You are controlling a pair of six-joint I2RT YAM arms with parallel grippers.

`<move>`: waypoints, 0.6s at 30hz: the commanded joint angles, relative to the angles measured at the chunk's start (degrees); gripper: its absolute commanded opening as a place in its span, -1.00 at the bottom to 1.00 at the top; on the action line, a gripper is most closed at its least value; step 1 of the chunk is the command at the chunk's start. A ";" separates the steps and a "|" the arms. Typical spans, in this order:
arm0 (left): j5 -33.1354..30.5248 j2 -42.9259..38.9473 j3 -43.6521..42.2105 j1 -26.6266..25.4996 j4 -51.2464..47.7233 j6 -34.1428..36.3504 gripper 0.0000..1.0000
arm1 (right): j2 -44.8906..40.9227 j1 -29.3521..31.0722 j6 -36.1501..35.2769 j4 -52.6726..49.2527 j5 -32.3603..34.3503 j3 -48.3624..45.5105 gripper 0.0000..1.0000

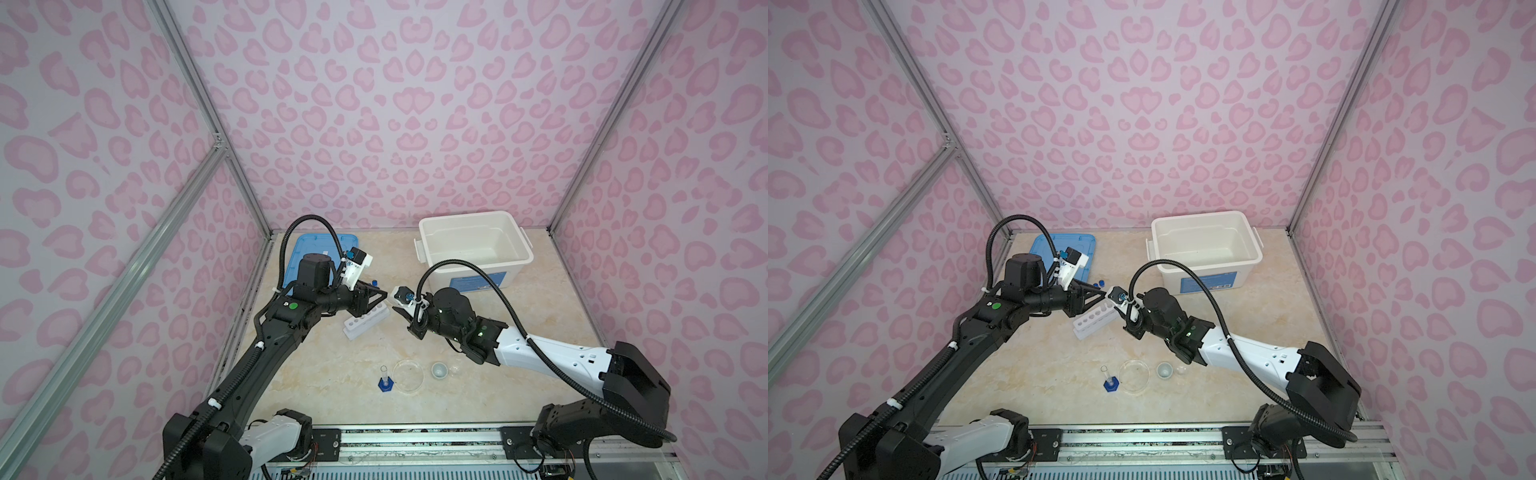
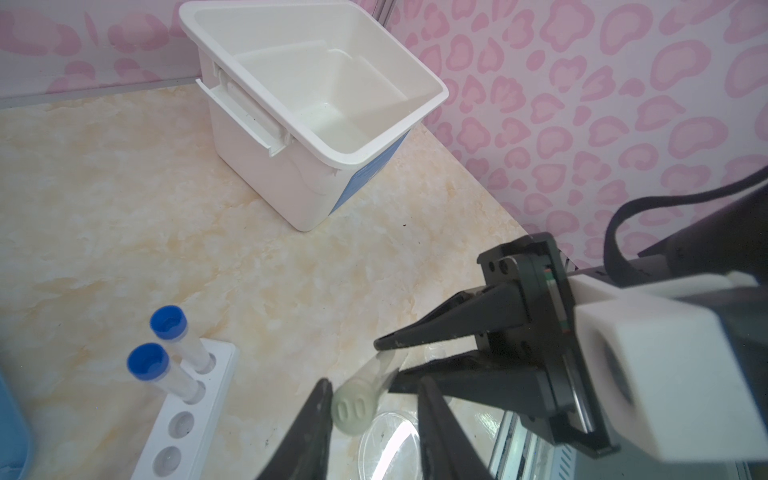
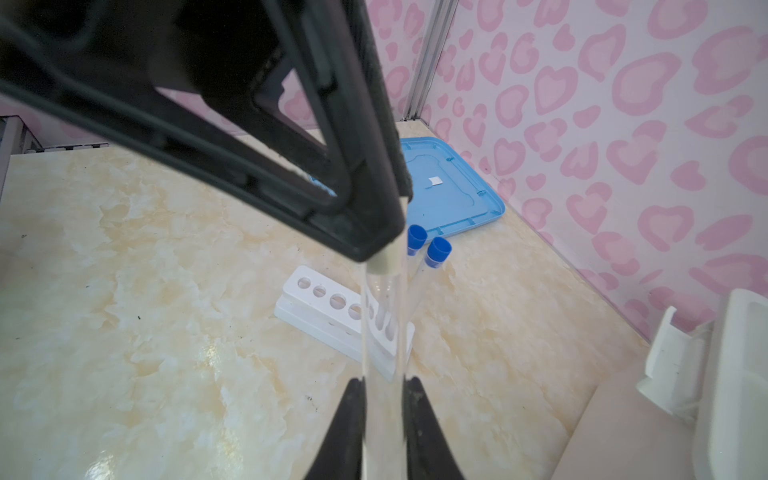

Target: Organize the chemistry lab equipment

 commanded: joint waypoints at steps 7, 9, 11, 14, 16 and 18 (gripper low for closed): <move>1.70 0.54 0.67 -0.02 1.64 0.39 -0.47 | -0.12 0.09 -0.39 2.20 -0.05 -0.48 -0.66; 1.73 0.50 0.49 0.01 1.71 0.39 -0.49 | -0.14 0.03 -0.39 2.24 -0.29 -0.53 -0.65; 1.65 0.50 0.32 0.01 1.81 0.39 -0.49 | -0.09 0.08 -0.35 2.41 -0.39 -0.62 -0.66; 1.65 0.59 0.25 -0.07 1.81 0.47 -0.41 | -0.13 0.16 -0.39 2.83 -0.57 -0.75 -0.65; 1.65 0.67 0.06 0.06 1.98 0.48 -0.35 | -0.06 0.11 -0.42 2.76 -0.57 -0.66 -0.66; 1.81 0.75 0.14 -0.08 1.99 0.56 -0.30 | 0.07 0.13 -0.45 2.90 -0.49 -0.66 -0.66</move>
